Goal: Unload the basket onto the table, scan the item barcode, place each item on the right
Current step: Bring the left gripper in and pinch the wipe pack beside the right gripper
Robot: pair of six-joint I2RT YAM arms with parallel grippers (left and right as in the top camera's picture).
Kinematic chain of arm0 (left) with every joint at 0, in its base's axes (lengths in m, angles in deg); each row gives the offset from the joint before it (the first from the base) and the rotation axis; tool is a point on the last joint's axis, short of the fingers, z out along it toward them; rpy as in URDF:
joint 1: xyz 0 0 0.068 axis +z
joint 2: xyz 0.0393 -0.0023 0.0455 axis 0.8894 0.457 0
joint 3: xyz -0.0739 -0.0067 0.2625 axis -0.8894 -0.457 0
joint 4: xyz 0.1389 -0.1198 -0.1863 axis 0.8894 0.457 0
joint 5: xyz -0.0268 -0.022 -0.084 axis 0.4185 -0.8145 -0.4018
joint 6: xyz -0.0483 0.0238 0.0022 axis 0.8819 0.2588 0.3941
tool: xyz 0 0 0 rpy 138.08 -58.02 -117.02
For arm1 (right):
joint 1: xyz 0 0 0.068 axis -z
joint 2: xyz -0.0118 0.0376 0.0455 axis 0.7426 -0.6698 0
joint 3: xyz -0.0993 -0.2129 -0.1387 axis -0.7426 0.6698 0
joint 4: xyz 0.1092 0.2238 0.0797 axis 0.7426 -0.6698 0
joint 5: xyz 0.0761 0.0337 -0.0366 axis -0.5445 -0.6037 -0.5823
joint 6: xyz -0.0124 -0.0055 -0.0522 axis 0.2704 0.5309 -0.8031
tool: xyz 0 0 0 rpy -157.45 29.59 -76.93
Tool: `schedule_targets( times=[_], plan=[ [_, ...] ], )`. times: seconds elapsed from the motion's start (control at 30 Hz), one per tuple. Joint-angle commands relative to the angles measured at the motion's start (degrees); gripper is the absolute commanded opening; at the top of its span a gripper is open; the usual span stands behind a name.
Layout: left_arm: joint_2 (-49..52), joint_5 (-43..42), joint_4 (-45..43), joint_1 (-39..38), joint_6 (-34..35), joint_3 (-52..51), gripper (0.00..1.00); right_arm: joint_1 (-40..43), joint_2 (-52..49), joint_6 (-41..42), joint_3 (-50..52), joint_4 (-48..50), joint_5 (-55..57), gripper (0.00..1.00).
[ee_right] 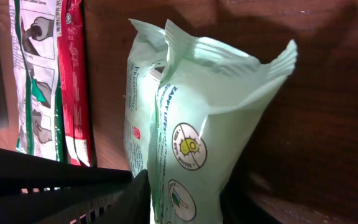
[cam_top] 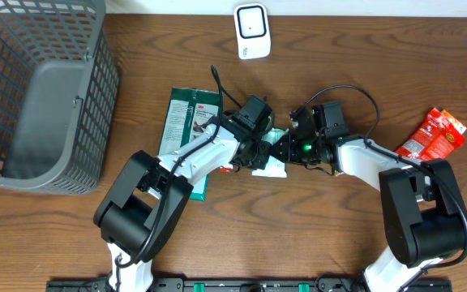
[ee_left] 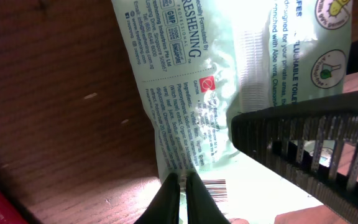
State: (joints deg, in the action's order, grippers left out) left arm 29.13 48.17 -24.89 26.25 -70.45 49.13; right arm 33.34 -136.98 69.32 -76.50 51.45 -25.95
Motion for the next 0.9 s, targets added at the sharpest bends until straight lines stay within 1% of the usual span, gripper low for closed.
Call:
schedule_targets(
  times=[0.0,0.1,0.2,0.27,0.4,0.57,0.73,0.87],
  plan=[
    [2.0,2.1,0.5,0.2,-0.1,-0.3,0.08,-0.3,0.0,-0.1,0.5,0.3,1.6,0.34],
    [2.0,2.1,0.6,0.2,-0.1,-0.3,0.08,-0.3,0.0,-0.9,0.5,1.4,1.6,0.41],
    [2.0,2.1,0.5,0.2,-0.1,-0.3,0.08,-0.3,0.0,-1.0,0.5,3.1,1.6,0.43],
    [2.0,2.1,0.6,0.2,-0.1,-0.3,0.08,-0.3,0.0,-1.1,0.5,3.7,1.6,0.4],
    [2.0,2.1,0.6,0.2,-0.1,-0.3,0.08,-0.3,0.0,-1.1,0.5,4.2,2.1,0.3],
    [2.0,2.1,0.6,0.2,-0.1,-0.3,0.08,-0.3,0.0,-1.1,0.5,4.2,2.0,0.21],
    [1.2,2.2,0.5,0.2,-0.1,-0.3,0.07,-0.3,0.0,-2.9,0.5,3.9,2.0,0.19],
    [-2.0,4.2,0.5,0.3,-0.1,-0.3,0.08,-0.3,0.1,-3.1,0.5,4.2,-0.4,0.17]
  ],
)
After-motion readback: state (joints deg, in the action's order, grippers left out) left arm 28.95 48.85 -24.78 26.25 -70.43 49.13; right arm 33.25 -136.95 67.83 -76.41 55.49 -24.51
